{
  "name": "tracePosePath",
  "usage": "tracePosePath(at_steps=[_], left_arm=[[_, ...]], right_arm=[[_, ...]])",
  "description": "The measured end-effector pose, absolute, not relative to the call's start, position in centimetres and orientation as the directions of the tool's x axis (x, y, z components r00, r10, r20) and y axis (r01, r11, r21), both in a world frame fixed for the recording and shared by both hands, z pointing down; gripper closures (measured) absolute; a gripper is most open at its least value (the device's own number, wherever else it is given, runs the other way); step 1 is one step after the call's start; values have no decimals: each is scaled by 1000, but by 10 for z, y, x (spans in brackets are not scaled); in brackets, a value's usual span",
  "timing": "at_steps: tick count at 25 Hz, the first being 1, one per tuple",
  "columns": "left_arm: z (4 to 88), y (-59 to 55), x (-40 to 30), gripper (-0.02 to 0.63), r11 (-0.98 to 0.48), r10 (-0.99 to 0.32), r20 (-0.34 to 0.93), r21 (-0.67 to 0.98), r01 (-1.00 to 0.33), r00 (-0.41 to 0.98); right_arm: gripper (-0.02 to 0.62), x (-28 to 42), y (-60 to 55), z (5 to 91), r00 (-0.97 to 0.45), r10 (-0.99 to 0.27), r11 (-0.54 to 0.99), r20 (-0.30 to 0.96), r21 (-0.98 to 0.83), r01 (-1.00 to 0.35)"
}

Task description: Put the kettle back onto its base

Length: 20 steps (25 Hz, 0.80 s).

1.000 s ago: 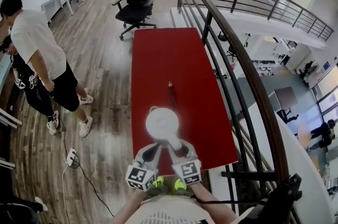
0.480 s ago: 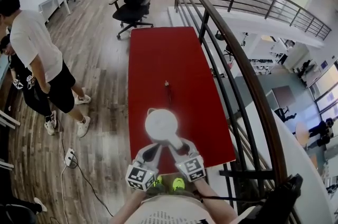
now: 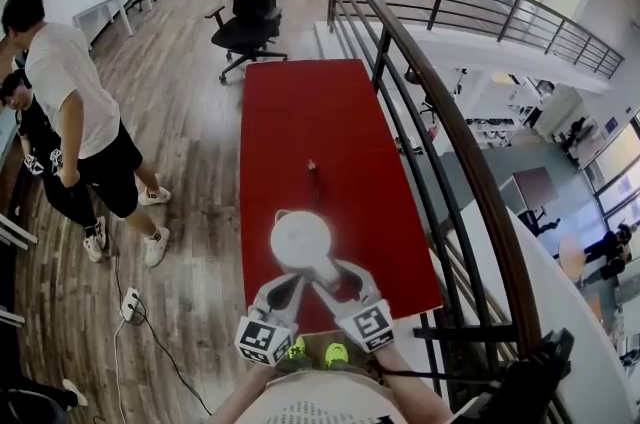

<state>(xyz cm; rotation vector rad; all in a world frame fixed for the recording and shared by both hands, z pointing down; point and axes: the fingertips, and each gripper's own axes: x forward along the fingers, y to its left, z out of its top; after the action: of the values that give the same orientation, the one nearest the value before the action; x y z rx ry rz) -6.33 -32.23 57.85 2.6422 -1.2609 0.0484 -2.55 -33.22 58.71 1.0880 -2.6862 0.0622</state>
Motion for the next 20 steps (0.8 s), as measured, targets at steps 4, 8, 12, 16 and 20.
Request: tracePosePath(at_steps=[4,8,12,16,20], left_arm=[[565,-326,-59,614,-623,-765,85,157,-766,639],[553,-329,-55,614,-632,-761,61,156,-759,646],[549,-329,-53,614,-642,-755,48,147,-753,654],[547,-331,-53,614,-643,-755,47,144,-753,654],[548,-336,-54,614,-641,-757,51,143,-754,652]], right_arm=[[564,-22,-335,549,-683,-709,706,176,177,-686],[588,-22,-343,539,-667,-728,685,158,159,-711],[588,-23,-347,542,-665,-727,686,173,144,-713],[588,-26,-348,543,-664,-724,690,188,162,-706],[588,-30,-353,542,-667,-721,693,188,167,-702]])
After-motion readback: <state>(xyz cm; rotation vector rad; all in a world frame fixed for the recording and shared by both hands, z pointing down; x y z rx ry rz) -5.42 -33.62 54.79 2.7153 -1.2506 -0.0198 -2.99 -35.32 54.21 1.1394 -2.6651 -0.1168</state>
